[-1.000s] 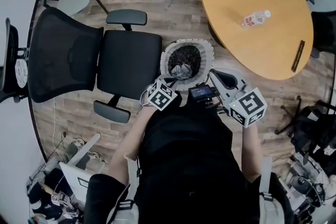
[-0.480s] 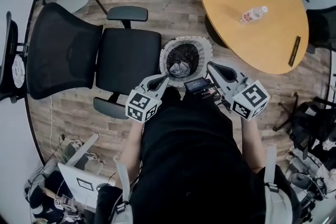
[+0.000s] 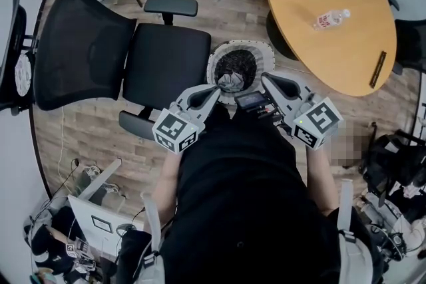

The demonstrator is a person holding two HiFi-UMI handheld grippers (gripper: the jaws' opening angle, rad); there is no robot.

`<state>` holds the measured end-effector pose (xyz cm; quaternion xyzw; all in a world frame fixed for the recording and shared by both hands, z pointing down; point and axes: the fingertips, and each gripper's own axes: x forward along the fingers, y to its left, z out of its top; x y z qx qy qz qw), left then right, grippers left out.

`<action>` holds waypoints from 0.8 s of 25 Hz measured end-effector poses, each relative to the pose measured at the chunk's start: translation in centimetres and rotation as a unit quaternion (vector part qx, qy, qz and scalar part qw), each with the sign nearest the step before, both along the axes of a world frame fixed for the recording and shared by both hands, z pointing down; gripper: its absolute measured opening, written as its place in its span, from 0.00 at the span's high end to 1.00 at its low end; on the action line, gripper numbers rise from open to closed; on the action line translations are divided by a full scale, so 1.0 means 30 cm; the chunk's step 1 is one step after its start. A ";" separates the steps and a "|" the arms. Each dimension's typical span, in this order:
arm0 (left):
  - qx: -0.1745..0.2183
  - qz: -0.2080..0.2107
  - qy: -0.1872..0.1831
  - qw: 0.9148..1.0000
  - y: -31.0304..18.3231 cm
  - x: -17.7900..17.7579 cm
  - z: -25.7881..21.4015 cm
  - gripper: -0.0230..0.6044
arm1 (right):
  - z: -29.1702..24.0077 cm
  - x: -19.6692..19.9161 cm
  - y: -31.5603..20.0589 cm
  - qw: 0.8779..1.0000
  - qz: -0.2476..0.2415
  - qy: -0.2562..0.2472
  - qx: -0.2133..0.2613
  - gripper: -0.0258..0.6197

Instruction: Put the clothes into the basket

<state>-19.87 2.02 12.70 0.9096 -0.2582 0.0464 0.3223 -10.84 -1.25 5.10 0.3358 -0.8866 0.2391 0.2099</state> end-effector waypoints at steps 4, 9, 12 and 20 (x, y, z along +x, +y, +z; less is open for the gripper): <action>0.007 0.011 -0.004 1.000 -0.007 0.012 -0.005 0.94 | 0.003 0.008 0.000 1.000 0.006 -0.001 0.000 0.94; 0.009 0.018 -0.009 1.000 -0.010 0.025 -0.005 0.94 | 0.011 0.028 -0.002 1.000 0.015 0.005 -0.007 0.94; 0.005 0.021 -0.010 1.000 0.003 0.027 0.002 0.94 | 0.003 0.029 0.006 1.000 0.015 0.009 -0.008 0.94; -0.005 0.024 -0.019 1.000 0.018 0.037 0.023 0.94 | 0.015 0.036 0.001 1.000 0.018 0.014 -0.009 0.94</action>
